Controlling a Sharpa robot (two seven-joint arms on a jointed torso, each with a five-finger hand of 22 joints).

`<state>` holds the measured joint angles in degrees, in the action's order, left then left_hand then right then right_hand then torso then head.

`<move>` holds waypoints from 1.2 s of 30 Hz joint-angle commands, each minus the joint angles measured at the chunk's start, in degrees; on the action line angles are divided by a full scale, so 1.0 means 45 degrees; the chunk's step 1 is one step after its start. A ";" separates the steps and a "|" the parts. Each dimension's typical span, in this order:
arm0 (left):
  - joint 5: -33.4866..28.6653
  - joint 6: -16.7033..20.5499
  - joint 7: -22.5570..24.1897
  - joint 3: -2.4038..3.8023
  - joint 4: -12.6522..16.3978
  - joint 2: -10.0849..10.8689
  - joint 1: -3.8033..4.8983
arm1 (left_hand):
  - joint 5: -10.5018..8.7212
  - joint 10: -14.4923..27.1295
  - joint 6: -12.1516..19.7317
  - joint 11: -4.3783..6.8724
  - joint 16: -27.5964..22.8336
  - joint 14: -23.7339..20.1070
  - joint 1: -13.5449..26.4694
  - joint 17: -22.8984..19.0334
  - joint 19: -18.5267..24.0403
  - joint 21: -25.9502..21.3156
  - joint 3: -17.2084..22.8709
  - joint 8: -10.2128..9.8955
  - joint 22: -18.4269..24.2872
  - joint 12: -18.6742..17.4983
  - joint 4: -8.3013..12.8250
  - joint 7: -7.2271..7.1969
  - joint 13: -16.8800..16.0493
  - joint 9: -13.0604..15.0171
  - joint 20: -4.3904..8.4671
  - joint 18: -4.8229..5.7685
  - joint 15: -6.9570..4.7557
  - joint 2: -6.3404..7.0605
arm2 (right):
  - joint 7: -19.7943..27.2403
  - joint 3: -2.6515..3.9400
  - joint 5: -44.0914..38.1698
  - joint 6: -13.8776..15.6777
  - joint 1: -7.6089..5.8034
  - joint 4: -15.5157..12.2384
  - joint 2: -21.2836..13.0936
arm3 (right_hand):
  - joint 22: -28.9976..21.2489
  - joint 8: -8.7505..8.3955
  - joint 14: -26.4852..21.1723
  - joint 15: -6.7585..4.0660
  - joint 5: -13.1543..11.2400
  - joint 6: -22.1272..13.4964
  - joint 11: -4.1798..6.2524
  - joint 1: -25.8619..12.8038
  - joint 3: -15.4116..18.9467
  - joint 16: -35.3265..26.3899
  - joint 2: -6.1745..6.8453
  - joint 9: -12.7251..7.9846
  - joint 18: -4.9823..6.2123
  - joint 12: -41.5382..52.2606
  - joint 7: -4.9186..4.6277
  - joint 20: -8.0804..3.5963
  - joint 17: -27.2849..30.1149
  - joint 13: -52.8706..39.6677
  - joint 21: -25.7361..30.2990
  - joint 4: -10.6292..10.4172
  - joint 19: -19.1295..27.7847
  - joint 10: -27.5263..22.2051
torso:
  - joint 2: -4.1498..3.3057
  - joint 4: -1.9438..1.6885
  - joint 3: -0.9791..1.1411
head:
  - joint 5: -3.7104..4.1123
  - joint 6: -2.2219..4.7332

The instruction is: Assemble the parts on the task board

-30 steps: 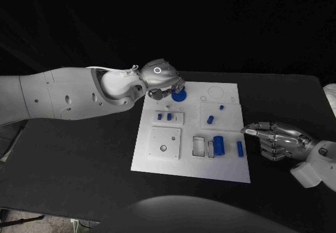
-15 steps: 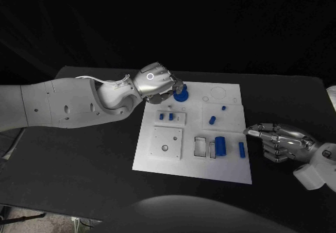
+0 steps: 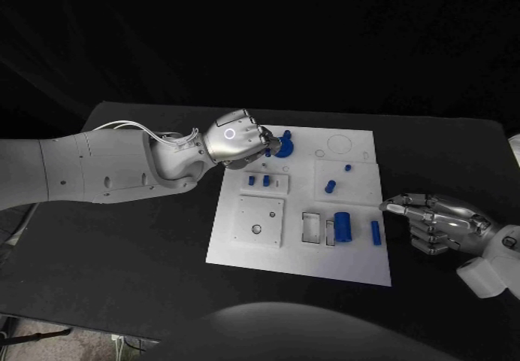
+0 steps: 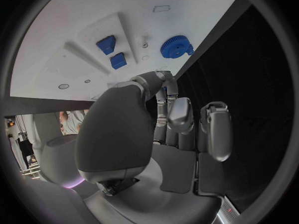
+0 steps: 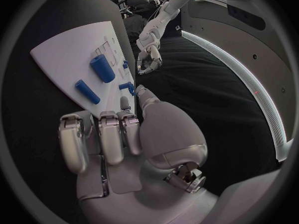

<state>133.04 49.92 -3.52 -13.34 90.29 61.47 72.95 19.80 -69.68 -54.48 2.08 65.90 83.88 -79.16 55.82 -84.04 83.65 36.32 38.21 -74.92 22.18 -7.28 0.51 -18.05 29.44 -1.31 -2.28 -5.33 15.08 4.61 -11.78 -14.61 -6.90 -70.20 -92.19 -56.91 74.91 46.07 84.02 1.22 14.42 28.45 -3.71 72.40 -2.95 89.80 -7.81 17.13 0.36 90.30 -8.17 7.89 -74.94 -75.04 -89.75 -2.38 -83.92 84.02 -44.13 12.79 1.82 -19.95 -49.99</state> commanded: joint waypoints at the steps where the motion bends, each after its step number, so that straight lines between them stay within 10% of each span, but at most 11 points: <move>1: 0.2611 0.1217 -0.0668 0.0002 -0.0142 -0.0061 -0.0115 | 0.0068 0.0078 -0.0181 0.0061 0.0082 0.0296 -0.0081 0.0006 -0.0699 -0.0076 -0.0008 -0.0059 -0.2915 0.0079 -0.0057 0.0052 -0.1438 -0.0033 -0.0010 0.0181 0.0036 0.0023 | 0.0114 -0.0003 -0.0057 -0.0201 0.0024 -0.0017 -0.0013 | 0.3352 -0.0078 0.1328 -0.0049 0.0006 0.0082 0.0003 0.0104 -0.0008 0.0043 -0.0003 -0.0011 -0.0081 -0.0066 0.0004 -0.0086 -0.3348 -0.3324 -0.0056 0.0072 -0.1351 0.1329 | 0.0003 0.0003 0.0003 | -0.0015 -0.0001; 26: 0.4053 0.1609 -0.2003 0.0006 -0.1023 -0.0449 -0.0552 | -0.0672 0.0089 -0.0440 0.0171 -0.0010 0.0297 -0.0028 -0.0090 -0.0643 -0.0227 -0.0025 -0.0396 -0.2871 0.0180 -0.0146 -0.0079 -0.1502 -0.0317 -0.0126 0.0155 0.0168 0.0014 | 0.0184 -0.0003 -0.0057 -0.0192 0.0091 -0.0003 -0.0021 | 0.3352 -0.0082 0.1328 -0.0050 0.0006 0.0086 0.0004 0.0110 -0.0007 0.0043 -0.0004 -0.0017 -0.0081 -0.0066 0.0004 -0.0087 -0.3348 -0.3324 -0.0056 0.0076 -0.1351 0.1329 | 0.0003 0.0021 -0.0002 | -0.0049 -0.0001; 36: 0.2475 0.1613 -0.1994 0.0008 -0.1172 -0.0658 -0.0561 | -0.2210 0.0013 -0.0784 0.0249 -0.0130 0.0281 -0.0005 -0.0173 -0.0607 -0.0329 -0.0085 -0.1046 -0.2846 -0.0061 -0.0315 -0.0152 -0.1212 -0.0799 -0.0196 0.0135 0.0219 -0.0138 | 0.0159 -0.0003 -0.0057 -0.0192 0.0103 0.0004 -0.0004 | 0.3352 -0.0082 0.1328 -0.0050 0.0006 0.0086 0.0004 0.0110 -0.0007 0.0043 -0.0004 -0.0017 -0.0081 -0.0066 0.0004 -0.0087 -0.3348 -0.3324 -0.0056 0.0076 -0.1351 0.1329 | 0.0004 0.0029 0.0007 | -0.0015 -0.0001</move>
<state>147.86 54.13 -11.68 -13.35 84.99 58.67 70.47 10.09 -69.40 -57.48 3.20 65.55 84.09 -79.42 54.98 -84.03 82.42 36.03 33.66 -74.91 22.13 -8.39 -0.19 -23.88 25.90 -1.73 -2.27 -4.71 15.36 4.80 -11.78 -14.61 -6.88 -69.82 -92.15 -56.97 74.90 46.07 84.02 1.22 14.42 28.45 -3.72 72.40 -2.95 89.80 -7.81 17.14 0.37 90.20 -8.17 7.89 -74.91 -75.06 -89.75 -2.38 -83.92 84.02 -44.10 12.92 1.82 -20.08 -49.99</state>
